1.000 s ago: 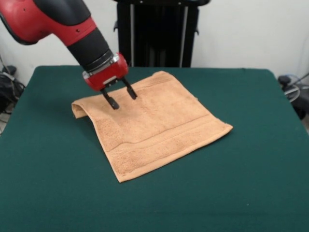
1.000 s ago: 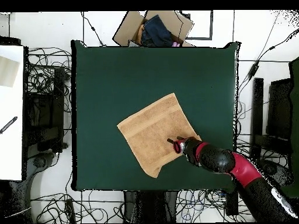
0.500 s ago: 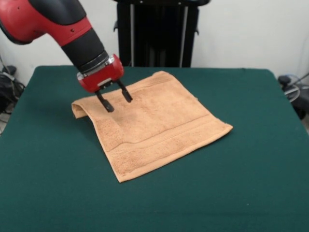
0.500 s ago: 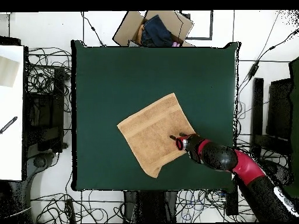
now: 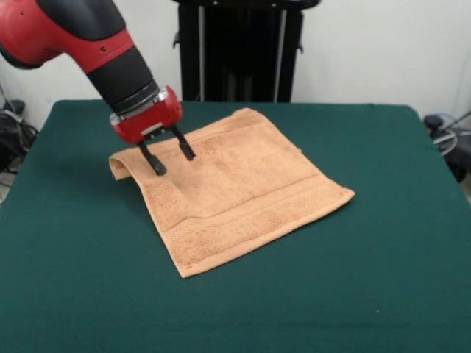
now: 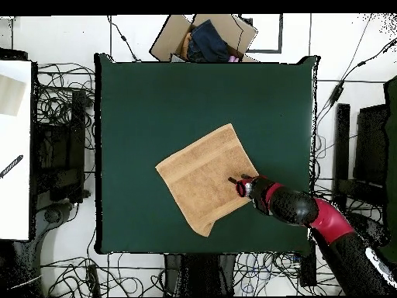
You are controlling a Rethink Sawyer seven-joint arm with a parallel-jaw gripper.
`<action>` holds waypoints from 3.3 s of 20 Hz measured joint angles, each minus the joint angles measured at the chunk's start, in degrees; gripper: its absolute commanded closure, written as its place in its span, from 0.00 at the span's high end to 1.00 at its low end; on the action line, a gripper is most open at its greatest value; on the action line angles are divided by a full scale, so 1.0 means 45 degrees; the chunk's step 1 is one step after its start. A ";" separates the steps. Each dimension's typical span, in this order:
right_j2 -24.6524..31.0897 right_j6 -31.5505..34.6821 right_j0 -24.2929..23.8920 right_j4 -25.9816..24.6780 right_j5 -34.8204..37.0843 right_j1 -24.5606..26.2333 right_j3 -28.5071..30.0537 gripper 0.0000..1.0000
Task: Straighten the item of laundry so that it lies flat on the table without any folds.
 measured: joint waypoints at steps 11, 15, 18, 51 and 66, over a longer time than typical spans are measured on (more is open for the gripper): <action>-0.0002 -0.0013 0.1105 -0.0024 0.2917 -0.0134 -0.1730 1.00; 0.0015 -0.0013 0.1599 -0.0031 0.3680 -0.0311 -0.2345 1.00; 0.0017 -0.0039 0.1858 -0.0034 0.4109 -0.0298 -0.2886 1.00; 0.0007 -0.1897 0.2652 0.0286 0.7087 0.1470 -0.7506 1.00; 0.0009 -0.1897 0.2657 0.0983 0.7460 0.1810 -0.7821 1.00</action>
